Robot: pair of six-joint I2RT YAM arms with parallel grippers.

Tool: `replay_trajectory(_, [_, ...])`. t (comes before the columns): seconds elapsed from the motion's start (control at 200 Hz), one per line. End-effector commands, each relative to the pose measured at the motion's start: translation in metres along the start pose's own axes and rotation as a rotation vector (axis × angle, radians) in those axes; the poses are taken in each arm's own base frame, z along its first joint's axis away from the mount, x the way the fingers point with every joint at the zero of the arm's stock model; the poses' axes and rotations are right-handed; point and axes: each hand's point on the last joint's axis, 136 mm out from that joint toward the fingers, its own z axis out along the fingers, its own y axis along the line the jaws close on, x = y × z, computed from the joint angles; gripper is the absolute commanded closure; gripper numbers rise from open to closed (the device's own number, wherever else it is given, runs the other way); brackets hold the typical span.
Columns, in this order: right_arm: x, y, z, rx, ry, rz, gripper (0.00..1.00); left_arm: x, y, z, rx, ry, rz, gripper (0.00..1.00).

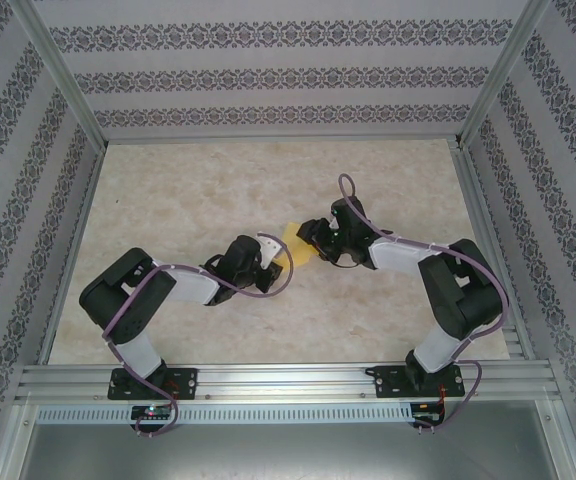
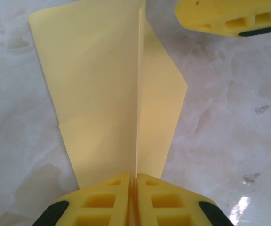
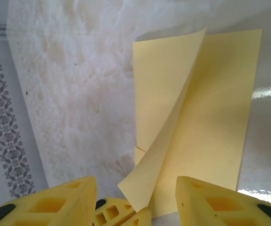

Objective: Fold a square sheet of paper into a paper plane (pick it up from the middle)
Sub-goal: Fourth fold the wing at the center of the table.

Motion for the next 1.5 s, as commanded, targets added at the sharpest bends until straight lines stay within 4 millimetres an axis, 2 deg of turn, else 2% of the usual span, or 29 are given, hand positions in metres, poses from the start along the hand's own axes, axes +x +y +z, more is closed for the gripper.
replay_trajectory(0.0, [0.005,0.014,-0.006,-0.079,0.009,-0.179,0.52,-0.017,-0.008,-0.005,0.073,-0.041,-0.142,0.90])
replay_trajectory(0.11, [0.010,0.004,-0.001,-0.069,0.025,-0.208,0.52,-0.020,-0.010,-0.007,0.105,-0.035,-0.210,0.91])
replay_trajectory(0.335, [0.022,0.006,0.007,-0.107,0.059,-0.290,0.56,-0.023,-0.003,-0.010,0.142,-0.025,-0.363,0.93])
replay_trajectory(0.51, [0.023,0.002,0.019,-0.079,0.092,-0.294,0.58,-0.022,0.002,-0.013,0.155,-0.033,-0.443,0.93])
replay_trajectory(0.834, [0.017,0.011,0.033,-0.078,0.110,-0.289,0.57,-0.020,0.004,-0.012,0.173,-0.021,-0.497,0.93])
replay_trajectory(1.339, [0.017,-0.005,0.046,-0.010,0.127,-0.269,0.60,-0.015,0.005,-0.005,0.187,0.000,-0.515,0.93])
replay_trajectory(1.494, [0.015,-0.009,0.048,0.020,0.128,-0.259,0.58,-0.013,0.006,-0.005,0.183,0.008,-0.519,0.88])
